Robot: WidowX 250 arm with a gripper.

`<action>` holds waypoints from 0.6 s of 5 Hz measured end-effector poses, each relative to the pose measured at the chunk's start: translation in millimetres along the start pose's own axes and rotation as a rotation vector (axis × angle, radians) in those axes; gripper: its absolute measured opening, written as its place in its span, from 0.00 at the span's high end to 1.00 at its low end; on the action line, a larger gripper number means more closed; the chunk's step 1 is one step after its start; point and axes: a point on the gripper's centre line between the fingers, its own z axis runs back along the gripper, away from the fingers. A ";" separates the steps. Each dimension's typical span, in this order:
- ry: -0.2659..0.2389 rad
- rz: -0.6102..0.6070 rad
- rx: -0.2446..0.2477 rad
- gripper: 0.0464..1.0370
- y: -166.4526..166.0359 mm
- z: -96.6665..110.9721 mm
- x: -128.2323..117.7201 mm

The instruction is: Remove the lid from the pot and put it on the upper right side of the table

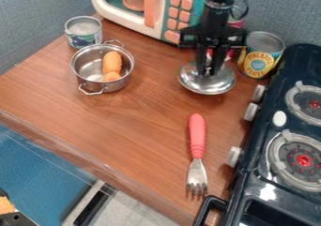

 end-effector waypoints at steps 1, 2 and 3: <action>0.029 -0.012 -0.018 0.76 -8.4 -14.0 2.6; 0.031 -0.018 -0.004 0.72 -10.5 -17.9 5.2; 0.048 -0.070 0.012 0.43 -17.8 -17.4 3.4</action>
